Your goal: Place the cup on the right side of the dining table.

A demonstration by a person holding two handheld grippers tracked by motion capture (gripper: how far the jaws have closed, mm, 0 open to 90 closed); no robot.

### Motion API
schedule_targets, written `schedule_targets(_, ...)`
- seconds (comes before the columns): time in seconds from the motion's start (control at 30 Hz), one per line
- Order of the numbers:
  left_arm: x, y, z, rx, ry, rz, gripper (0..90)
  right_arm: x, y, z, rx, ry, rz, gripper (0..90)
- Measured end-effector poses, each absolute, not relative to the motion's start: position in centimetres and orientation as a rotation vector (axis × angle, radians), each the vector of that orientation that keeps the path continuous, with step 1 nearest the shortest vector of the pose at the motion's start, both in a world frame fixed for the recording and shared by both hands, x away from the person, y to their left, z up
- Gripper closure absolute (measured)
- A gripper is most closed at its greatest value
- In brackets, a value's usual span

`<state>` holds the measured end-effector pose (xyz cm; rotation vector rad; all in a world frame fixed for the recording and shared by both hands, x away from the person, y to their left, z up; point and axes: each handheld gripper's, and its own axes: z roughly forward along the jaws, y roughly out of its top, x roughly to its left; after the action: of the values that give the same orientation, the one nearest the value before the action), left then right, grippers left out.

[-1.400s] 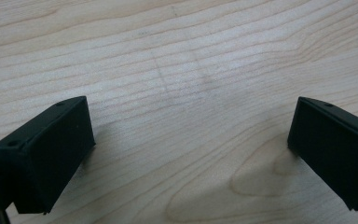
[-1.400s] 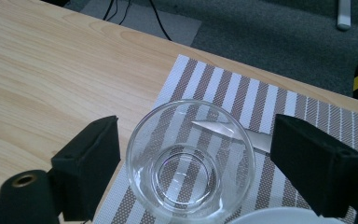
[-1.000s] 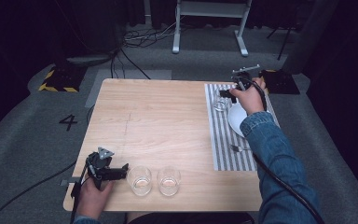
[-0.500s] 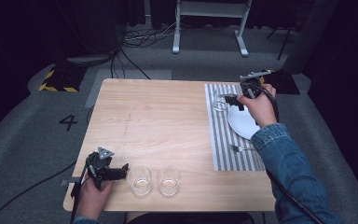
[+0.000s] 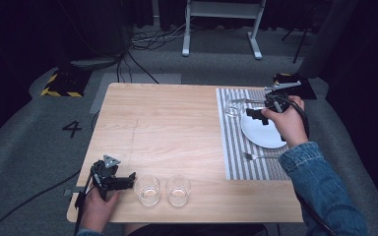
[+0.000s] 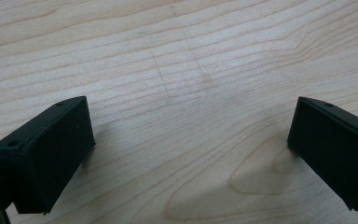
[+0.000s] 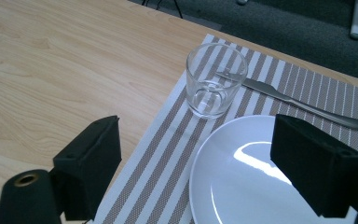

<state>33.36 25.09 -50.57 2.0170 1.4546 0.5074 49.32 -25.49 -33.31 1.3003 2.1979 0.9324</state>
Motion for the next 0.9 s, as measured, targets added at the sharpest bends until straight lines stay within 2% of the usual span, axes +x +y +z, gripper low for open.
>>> schedule_targets(0.9,33.2,25.2,-50.6,2.034,1.432,0.499,0.5,40.7,-30.2,-33.5,1.271,2.190,0.865,18.1)
